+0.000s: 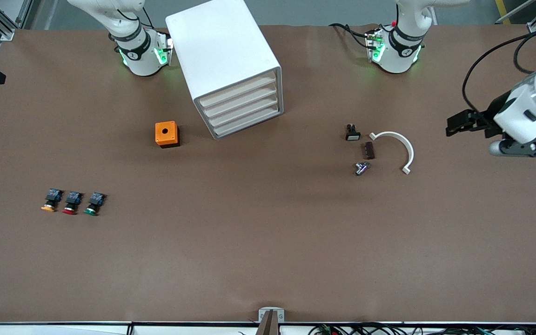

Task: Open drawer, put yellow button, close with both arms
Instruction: 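Move the left gripper toward the white cabinet's drawer handle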

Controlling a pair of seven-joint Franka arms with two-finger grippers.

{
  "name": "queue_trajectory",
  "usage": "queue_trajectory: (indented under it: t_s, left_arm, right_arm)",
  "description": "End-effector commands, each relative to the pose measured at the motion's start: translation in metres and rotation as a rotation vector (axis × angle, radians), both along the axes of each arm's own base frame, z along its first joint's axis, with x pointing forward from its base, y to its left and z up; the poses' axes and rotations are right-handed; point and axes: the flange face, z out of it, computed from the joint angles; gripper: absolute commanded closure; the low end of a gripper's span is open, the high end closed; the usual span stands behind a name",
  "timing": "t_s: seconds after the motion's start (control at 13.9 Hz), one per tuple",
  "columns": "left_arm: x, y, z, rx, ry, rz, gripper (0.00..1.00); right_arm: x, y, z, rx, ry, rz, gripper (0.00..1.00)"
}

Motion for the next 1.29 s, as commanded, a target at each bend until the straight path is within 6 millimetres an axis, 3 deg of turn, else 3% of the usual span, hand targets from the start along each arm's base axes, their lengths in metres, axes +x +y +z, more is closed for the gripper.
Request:
queue_trajectory:
  t_s: [0.0,0.43,0.72,0.94,1.22]
  left_arm:
    - [0.009,-0.028,-0.021,-0.044,0.056,0.057,0.00]
    - [0.008,-0.113,-0.073,-0.118,0.219,0.198,0.00]
    - [-0.007,-0.196,-0.115,-0.106,0.345,0.256,0.00]
    - [-0.009,-0.247,-0.144,-0.166,0.516,0.426,0.00]
    - [-0.015,-0.314,-0.166,-0.119,0.691,0.665,0.00]
  right_arm:
    - [-0.007,0.000,0.005,-0.017,-0.030,0.009,0.00]
    - [-0.023,0.002,-0.001,-0.011,-0.065,0.005,0.00]
    - [-0.025,0.001,-0.002,-0.009,-0.057,0.002,0.00]
    - [-0.026,-0.001,-0.003,-0.005,-0.047,-0.009,0.00]
    - [-0.026,-0.003,-0.004,-0.004,-0.038,-0.018,0.00]
